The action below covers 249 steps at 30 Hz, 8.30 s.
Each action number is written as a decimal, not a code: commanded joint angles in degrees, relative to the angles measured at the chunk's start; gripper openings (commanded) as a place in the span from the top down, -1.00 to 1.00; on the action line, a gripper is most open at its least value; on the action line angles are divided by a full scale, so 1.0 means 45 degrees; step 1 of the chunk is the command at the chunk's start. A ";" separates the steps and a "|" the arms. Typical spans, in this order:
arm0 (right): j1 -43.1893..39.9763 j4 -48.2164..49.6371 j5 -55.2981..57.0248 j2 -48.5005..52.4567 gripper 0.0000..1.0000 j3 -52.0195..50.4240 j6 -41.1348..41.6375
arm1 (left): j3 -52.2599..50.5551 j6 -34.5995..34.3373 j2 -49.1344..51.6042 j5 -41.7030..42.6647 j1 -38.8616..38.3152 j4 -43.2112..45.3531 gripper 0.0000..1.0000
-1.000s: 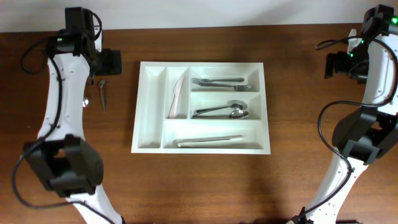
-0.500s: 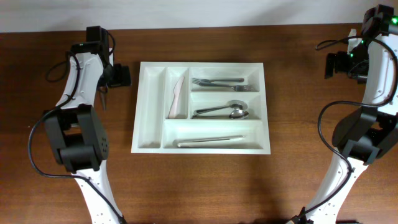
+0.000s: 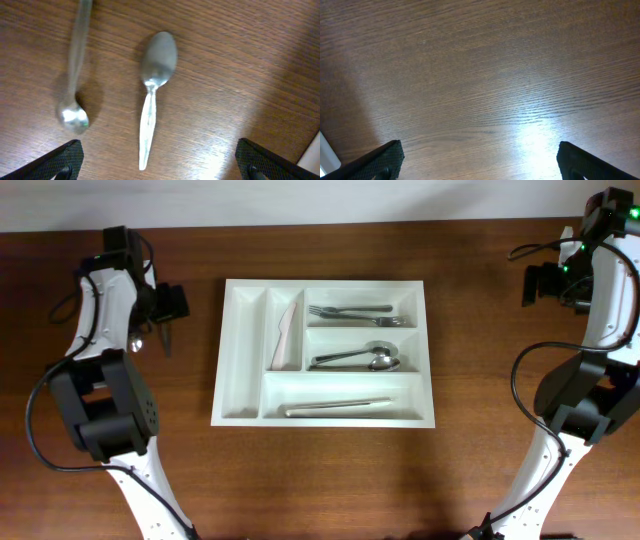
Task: Pack container
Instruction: 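Lower the left gripper onto a spoon and grasp its handle, then carry the spoon into the narrow left compartment beside the knife, then move the left gripper out to the last metal spoon on the table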
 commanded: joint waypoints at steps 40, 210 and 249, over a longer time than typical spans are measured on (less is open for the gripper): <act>-0.0015 -0.0005 -0.0073 -0.0049 -0.98 -0.0053 -0.0078 | 0.0058 0.0928 0.0879 0.0102 0.0131 -0.0005 -0.99; -0.0015 -0.0005 -0.0073 -0.0049 -0.98 -0.0053 -0.0083 | 0.8782 0.1209 0.2730 -0.1773 -0.3852 -0.7582 -0.99; -0.0015 -0.0005 -0.0073 -0.0049 -0.98 -0.0053 -0.0083 | 0.9029 0.1909 0.4770 -0.1035 0.1763 -0.5416 -0.99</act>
